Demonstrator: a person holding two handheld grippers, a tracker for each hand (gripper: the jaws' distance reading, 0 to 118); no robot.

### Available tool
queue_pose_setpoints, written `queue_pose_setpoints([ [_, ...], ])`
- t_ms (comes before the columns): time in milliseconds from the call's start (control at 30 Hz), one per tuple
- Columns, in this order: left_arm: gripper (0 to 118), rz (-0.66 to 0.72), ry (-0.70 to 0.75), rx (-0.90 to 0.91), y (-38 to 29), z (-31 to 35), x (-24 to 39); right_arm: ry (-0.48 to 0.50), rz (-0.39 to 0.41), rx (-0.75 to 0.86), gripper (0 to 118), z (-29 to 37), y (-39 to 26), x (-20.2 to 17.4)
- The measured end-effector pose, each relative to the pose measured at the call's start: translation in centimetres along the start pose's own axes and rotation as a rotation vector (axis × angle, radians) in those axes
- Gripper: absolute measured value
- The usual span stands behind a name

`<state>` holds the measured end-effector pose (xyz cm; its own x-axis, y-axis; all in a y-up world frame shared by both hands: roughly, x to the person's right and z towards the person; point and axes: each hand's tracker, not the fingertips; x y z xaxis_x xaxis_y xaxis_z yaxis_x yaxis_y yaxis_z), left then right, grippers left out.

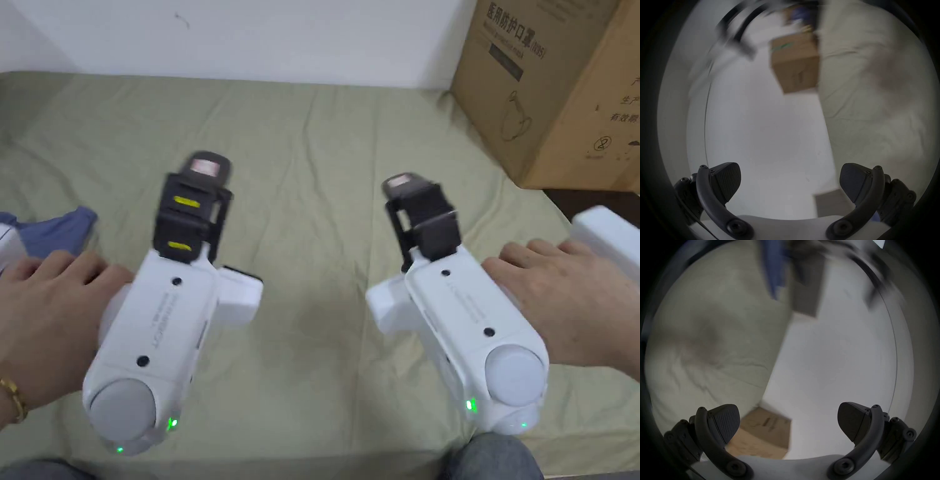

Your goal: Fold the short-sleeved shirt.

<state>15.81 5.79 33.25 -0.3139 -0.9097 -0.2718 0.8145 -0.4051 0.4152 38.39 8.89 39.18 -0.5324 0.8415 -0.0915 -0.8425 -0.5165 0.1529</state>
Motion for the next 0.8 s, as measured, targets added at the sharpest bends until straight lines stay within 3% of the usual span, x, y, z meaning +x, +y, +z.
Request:
queue_pose_setpoints([
  [33,118,-0.028,-0.010,0.037,0.2,0.3,0.4,0.021,0.051,0.033,118,0.2,0.3,-0.2],
  [100,118,0.039,-0.069,0.069,0.7,0.5,0.3,0.066,0.010,0.067,118,0.3,0.5,0.0],
  [167,118,0.176,-0.086,0.044,0.4,0.6,-0.2,0.063,-0.148,0.021,118,0.1,0.0,0.8],
  [200,118,0.288,-0.088,0.014,0.1,0.3,-0.9,0.072,-0.265,-0.021,118,-0.2,-0.3,1.6],
  [233,118,0.408,-0.096,-0.019,-0.3,-0.1,-1.7,0.101,-0.425,-0.052,118,-0.5,-0.9,2.7],
  [267,118,0.576,-0.105,-0.081,-1.1,-0.6,-2.9,0.144,-0.647,-0.066,118,-1.1,-2.4,3.4],
  [300,118,0.729,-0.103,-0.165,-2.0,-1.3,-4.0,0.174,-0.947,-0.082,118,-1.5,-3.7,4.6],
  [367,118,1.028,-0.039,-0.297,-3.6,-2.4,-5.5,0.186,-1.450,-0.060,118,-1.3,-6.1,5.8],
  [400,118,1.212,0.005,-0.340,-4.6,-2.8,-6.0,0.170,-1.656,-0.039,118,-1.0,-7.0,5.9],
  [467,118,1.532,0.032,-0.447,-6.1,-3.4,-6.5,0.082,-1.942,-0.044,118,-0.8,-7.5,4.9],
  [500,118,1.706,0.048,-0.481,-6.9,-3.3,-6.3,-0.004,-2.024,-0.112,118,-0.7,-7.5,4.1],
  [567,118,1.940,0.096,-0.535,-7.3,-2.4,-5.9,-0.133,-2.101,-0.241,118,-0.4,-6.8,3.0],
  [667,118,1.979,0.141,-0.584,-6.2,-1.0,-4.5,-0.200,-2.131,-0.290,118,0.3,-5.4,1.8],
  [800,118,1.900,0.072,-0.555,-4.8,-0.2,-2.7,-0.130,-2.130,-0.261,118,0.7,-4.8,0.4],
])
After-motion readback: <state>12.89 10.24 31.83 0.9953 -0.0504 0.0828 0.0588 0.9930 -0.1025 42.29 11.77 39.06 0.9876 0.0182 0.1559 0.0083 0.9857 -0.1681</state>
